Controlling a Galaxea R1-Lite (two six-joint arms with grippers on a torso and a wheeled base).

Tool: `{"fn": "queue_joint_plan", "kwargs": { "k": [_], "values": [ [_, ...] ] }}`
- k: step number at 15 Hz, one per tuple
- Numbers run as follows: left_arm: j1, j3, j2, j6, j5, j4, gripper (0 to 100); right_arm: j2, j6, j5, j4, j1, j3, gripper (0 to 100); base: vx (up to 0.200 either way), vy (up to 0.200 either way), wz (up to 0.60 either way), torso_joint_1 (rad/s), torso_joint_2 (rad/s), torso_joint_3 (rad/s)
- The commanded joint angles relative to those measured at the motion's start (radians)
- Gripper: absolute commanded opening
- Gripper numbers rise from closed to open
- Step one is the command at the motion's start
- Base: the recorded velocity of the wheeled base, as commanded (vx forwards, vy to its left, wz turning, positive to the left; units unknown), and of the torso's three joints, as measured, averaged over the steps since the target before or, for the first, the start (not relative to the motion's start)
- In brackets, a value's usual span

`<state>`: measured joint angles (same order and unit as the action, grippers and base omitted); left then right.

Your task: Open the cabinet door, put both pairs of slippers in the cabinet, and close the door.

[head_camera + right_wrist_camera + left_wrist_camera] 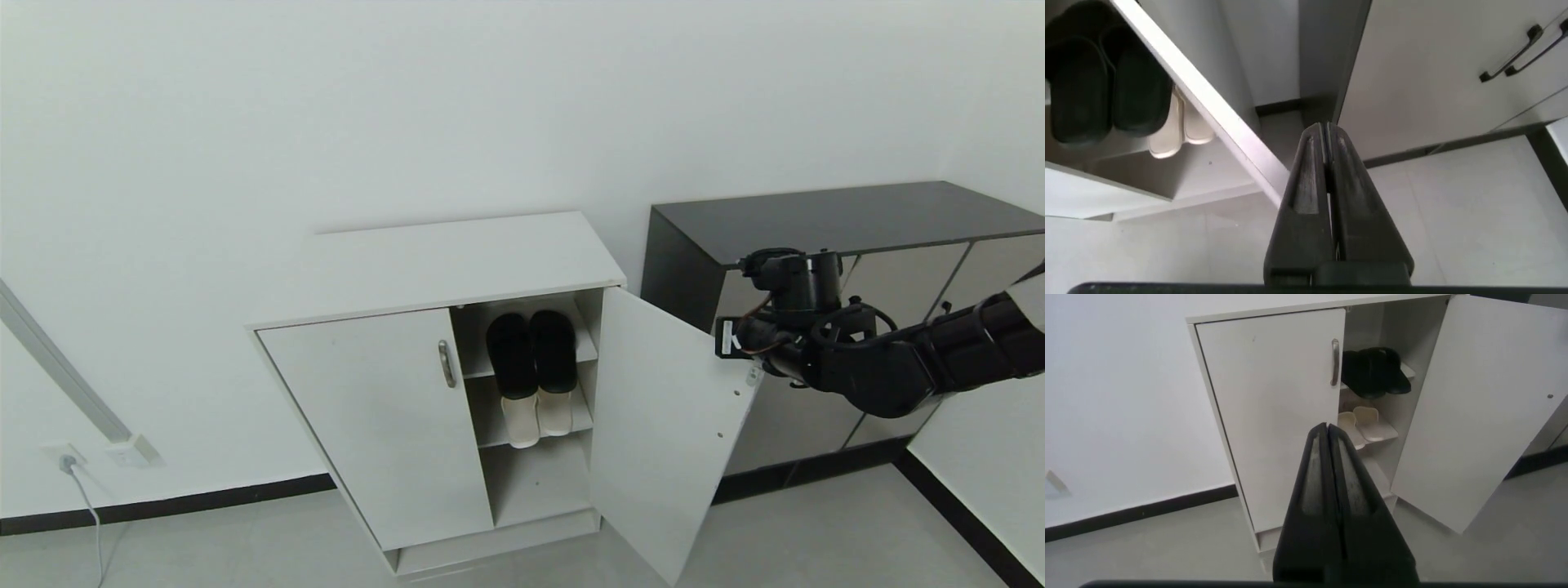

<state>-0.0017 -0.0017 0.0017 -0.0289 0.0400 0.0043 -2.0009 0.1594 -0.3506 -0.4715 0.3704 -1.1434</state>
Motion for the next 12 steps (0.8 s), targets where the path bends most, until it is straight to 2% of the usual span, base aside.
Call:
{"fn": "queue_joint_plan", "kwargs": {
  "k": [1, 9, 12],
  "values": [
    [0.0, 0.0, 0.0, 0.0, 0.0, 0.0, 0, -0.001, 0.0, 0.001, -0.001, 0.001, 0.008, 0, 0.0, 0.0, 0.0, 0.0, 0.0, 0.0],
    [0.0, 0.0, 0.0, 0.0, 0.0, 0.0, 0, 0.01, 0.002, 0.004, -0.004, 0.013, 0.082, 0, 0.0, 0.0, 0.0, 0.0, 0.0, 0.0],
    [0.0, 0.0, 0.0, 0.0, 0.0, 0.0, 0, 0.05, 0.005, 0.001, -0.035, 0.087, 0.151, 0, 0.0, 0.0, 0.0, 0.0, 0.0, 0.0]
  ]
}}
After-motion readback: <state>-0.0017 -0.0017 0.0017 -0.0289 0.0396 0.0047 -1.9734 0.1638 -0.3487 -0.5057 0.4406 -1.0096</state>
